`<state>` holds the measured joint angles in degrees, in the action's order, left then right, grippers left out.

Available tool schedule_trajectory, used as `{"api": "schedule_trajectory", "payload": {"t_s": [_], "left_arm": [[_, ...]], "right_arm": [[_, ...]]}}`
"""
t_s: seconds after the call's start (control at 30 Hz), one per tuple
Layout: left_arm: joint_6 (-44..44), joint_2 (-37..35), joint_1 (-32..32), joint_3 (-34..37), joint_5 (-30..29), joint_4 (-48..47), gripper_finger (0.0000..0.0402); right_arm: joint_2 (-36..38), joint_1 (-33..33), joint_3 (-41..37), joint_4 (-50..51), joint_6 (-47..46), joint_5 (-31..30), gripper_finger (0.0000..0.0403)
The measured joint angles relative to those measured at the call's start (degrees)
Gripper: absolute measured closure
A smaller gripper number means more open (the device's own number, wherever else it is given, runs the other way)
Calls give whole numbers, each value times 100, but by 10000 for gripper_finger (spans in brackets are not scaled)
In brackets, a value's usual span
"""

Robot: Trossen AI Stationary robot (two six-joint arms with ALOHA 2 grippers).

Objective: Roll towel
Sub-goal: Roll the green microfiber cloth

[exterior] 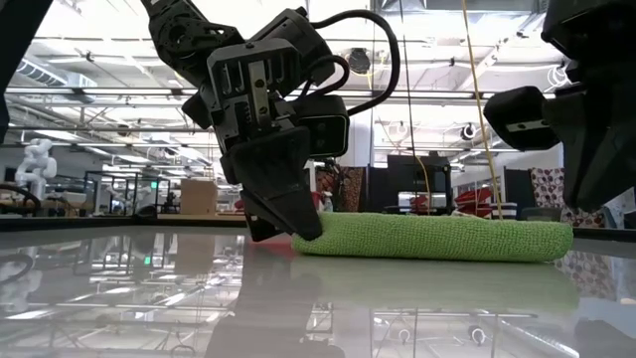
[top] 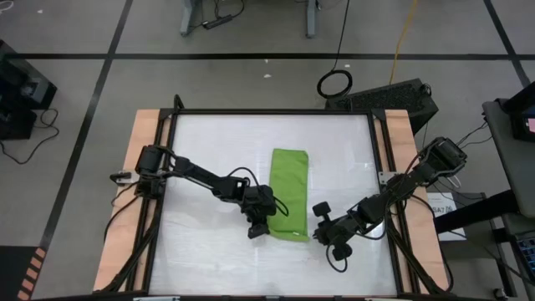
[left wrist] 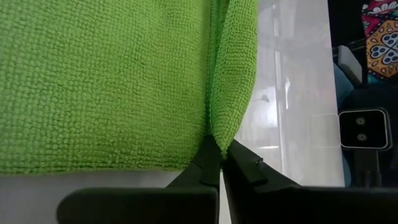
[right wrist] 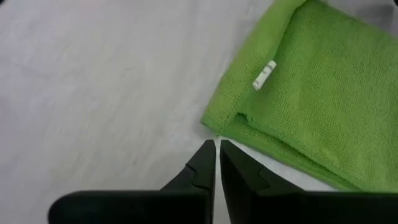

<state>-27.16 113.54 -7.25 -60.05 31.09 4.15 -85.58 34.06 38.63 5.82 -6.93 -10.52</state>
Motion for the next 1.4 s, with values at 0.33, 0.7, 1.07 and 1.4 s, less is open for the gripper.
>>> {"api": "schedule_trajectory", "payload": {"t_s": [0.33,0.7,1.07,1.4], "left_arm": [[-105,0,0,0,26,-13,394],[-161,0,0,0,26,-38,393],[-249,-2,11,0,24,1,393],[-260,-1,11,0,22,7,393]], "right_arm": [[0,0,6,-1240,-1037,-11,387],[-2,48,4,-1512,-1380,342,387],[-202,630,4,-910,495,-1089,265],[-1123,1181,4,-1278,1752,-2687,223]]}}
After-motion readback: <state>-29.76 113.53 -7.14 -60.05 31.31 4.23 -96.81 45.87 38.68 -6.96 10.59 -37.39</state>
